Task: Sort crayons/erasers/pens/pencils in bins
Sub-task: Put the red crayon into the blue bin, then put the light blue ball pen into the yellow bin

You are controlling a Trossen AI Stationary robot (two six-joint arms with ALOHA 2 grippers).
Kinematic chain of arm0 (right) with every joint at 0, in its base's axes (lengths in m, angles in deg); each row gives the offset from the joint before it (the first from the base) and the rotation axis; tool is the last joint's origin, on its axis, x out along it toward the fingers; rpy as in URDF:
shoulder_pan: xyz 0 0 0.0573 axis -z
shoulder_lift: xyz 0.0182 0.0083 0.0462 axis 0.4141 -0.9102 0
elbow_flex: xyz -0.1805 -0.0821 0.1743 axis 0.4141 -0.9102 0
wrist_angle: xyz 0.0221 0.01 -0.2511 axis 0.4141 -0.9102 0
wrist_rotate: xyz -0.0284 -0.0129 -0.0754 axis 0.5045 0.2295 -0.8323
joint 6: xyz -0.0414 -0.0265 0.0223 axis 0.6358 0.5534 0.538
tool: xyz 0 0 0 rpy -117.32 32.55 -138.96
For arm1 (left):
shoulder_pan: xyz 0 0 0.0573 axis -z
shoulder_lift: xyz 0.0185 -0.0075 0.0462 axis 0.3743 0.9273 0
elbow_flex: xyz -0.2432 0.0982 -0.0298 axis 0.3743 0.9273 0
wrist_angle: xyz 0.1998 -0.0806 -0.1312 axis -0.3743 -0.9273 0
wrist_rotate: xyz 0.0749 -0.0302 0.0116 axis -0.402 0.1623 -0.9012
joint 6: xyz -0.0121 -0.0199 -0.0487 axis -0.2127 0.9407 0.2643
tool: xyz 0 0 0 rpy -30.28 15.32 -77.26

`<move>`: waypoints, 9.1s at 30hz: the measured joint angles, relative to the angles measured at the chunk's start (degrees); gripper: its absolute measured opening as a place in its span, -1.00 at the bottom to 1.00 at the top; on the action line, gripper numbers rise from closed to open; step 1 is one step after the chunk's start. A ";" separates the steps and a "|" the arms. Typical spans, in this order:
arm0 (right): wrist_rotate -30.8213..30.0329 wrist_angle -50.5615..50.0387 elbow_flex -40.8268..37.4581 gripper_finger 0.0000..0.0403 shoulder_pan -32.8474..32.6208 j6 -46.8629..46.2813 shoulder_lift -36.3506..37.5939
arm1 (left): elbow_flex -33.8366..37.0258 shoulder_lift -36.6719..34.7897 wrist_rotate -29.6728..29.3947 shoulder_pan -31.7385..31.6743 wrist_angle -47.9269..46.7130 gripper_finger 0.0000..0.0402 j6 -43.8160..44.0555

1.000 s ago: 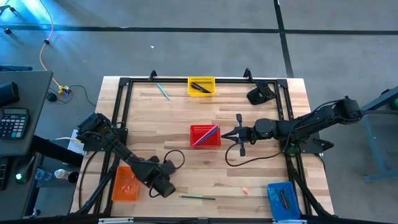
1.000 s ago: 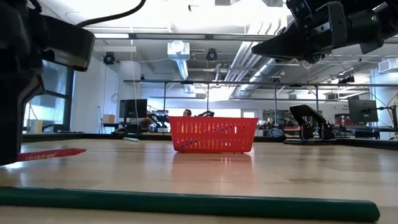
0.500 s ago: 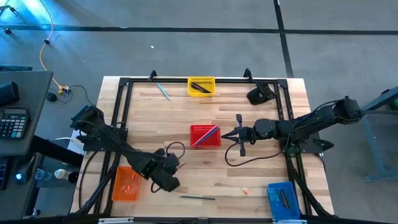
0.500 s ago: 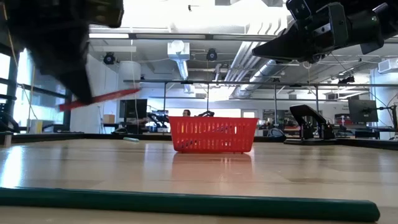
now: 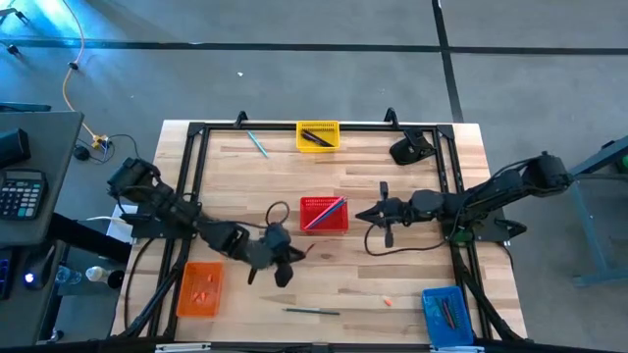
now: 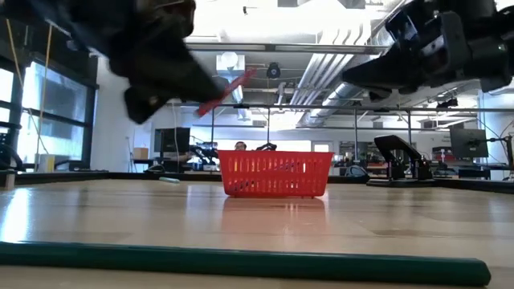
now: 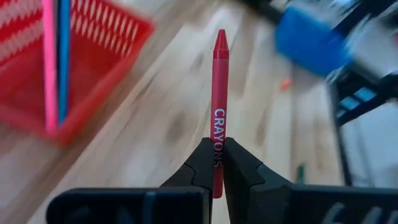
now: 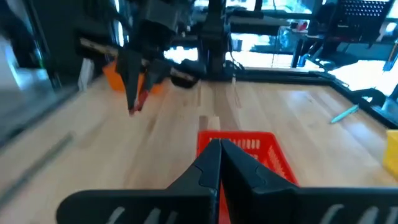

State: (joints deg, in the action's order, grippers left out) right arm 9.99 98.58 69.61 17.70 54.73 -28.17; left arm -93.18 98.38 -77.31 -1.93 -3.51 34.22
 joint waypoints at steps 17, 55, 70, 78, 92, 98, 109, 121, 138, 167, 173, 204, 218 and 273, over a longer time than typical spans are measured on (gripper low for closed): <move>4.87 3.34 9.04 -0.75 0.00 -17.56 -2.20 | 2.02 0.00 14.08 -14.42 31.35 -1.00 -18.40; 3.98 1.24 24.41 -0.69 0.13 -17.66 -13.44 | 1.85 0.02 17.11 -16.72 37.20 -1.00 -22.82; 1.38 0.59 24.85 -0.95 0.15 -16.06 -13.44 | 1.85 -1.65 22.07 -18.85 32.90 -0.54 -26.05; -0.04 -12.35 31.34 -0.92 0.14 -12.51 -13.33 | 2.30 -11.02 19.49 -20.69 20.67 -0.20 -35.13; -7.61 -40.05 45.19 -0.91 -0.46 -10.47 -13.28 | 11.88 -15.30 20.32 -22.69 27.29 -0.13 -38.17; -9.07 -63.19 50.61 -0.91 -2.36 -20.09 -13.26 | 16.47 -15.32 18.64 -23.58 32.89 -0.13 -39.27; 0.22 -107.57 55.22 -0.91 -19.44 -73.57 -13.24 | 21.02 -15.30 16.98 -27.73 37.67 -0.13 -37.77; 11.08 -107.94 46.98 -0.91 -43.68 -119.66 -13.26 | 21.11 -15.30 18.81 -28.28 36.19 -0.13 -36.73; 15.41 -92.48 35.73 -0.90 -53.91 -129.28 -15.82 | 21.11 -15.30 18.33 -28.28 36.20 -0.13 -36.76; 6.02 -98.97 39.65 -0.96 -39.72 -86.05 -1.20 | 21.09 -15.30 18.80 -30.99 36.66 -0.71 -39.31; -1.61 -97.72 39.65 -1.00 -29.20 -58.41 0.60 | 21.05 -15.30 20.16 -32.90 36.19 -0.98 -37.96; 4.02 -49.02 20.36 -1.00 8.06 1.12 0.62 | -3.13 -15.30 8.43 -52.05 -20.04 -0.82 -27.40; 13.28 -20.61 7.29 -1.00 18.13 6.89 0.69 | -3.08 -7.65 0.58 -56.61 -26.61 -0.17 -0.35; 13.05 -10.80 5.51 -1.00 10.84 7.92 3.61 | -3.13 7.85 -6.18 -57.17 -31.38 -0.30 14.06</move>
State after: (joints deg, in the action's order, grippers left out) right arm 23.04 87.78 75.12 28.54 62.64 -24.56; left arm -96.31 106.23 -83.49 -59.11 -34.89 48.28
